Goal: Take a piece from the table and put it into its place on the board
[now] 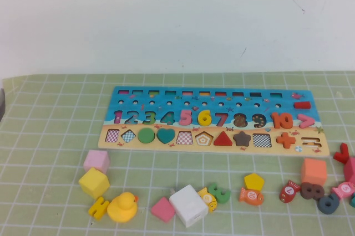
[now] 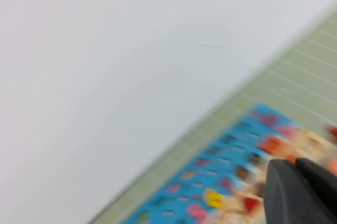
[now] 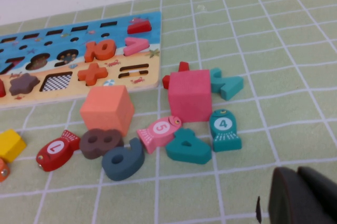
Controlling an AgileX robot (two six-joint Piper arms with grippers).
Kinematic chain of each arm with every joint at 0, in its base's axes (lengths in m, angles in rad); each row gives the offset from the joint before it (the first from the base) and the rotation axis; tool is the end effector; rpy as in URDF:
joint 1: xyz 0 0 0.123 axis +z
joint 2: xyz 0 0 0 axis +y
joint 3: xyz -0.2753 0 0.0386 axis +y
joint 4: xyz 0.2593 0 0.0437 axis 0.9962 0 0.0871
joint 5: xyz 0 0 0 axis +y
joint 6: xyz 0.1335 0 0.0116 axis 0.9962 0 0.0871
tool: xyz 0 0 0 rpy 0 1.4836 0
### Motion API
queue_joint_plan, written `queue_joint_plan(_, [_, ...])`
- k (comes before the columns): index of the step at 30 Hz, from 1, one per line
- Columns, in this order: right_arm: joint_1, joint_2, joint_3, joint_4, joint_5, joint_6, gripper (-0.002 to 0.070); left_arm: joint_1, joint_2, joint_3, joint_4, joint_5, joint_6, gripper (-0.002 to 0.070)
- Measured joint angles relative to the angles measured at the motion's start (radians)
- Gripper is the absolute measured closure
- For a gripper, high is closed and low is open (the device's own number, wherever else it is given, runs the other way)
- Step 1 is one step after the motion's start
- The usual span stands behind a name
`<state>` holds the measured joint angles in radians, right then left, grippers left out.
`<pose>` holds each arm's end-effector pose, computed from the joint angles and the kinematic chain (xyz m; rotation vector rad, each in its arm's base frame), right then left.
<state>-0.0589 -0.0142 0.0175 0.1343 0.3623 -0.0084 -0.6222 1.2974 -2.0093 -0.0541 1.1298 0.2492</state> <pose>0.1126 -0.0003 0.1641 0.1294 1.8422 0.0846 0.2052 -0.1552 0.5575 0.8176 1.7294 -0.3147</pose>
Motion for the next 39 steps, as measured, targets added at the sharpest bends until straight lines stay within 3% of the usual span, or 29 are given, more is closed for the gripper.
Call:
queue_joint_plan(3, [0.000,0.000,0.000,0.000,0.000,0.000,0.0679,0.000,-0.085,0.155,-0.135,-0.061,0.091,0.0676])
queue_joint_plan(6, [0.000,0.000,0.000,0.000,0.000,0.000,0.0679,-0.004,-0.181,0.372,-0.185,-0.195,0.116,0.0676])
queue_joint_plan(16, [0.000,0.000,0.000,0.000,0.000,0.000,0.0679,-0.004,-0.507,1.135,-0.108,-0.839,0.114,0.0676])
queue_joint_plan(21, [0.000,0.000,0.000,0.000,0.000,0.000,0.0679,-0.004,-0.564,1.376,-0.127,-1.020,0.089,0.0676])
queue_joint_plan(30, [0.000,0.000,0.000,0.000,0.000,0.000,0.0679,-0.004,-0.570,1.575,-0.101,-1.014,0.088,0.0676])
queue_joint_plan(39, [0.000,0.000,0.000,0.000,0.000,0.000,0.0679,-0.004,-0.576,1.624,-0.089,-0.868,0.088,0.0677])
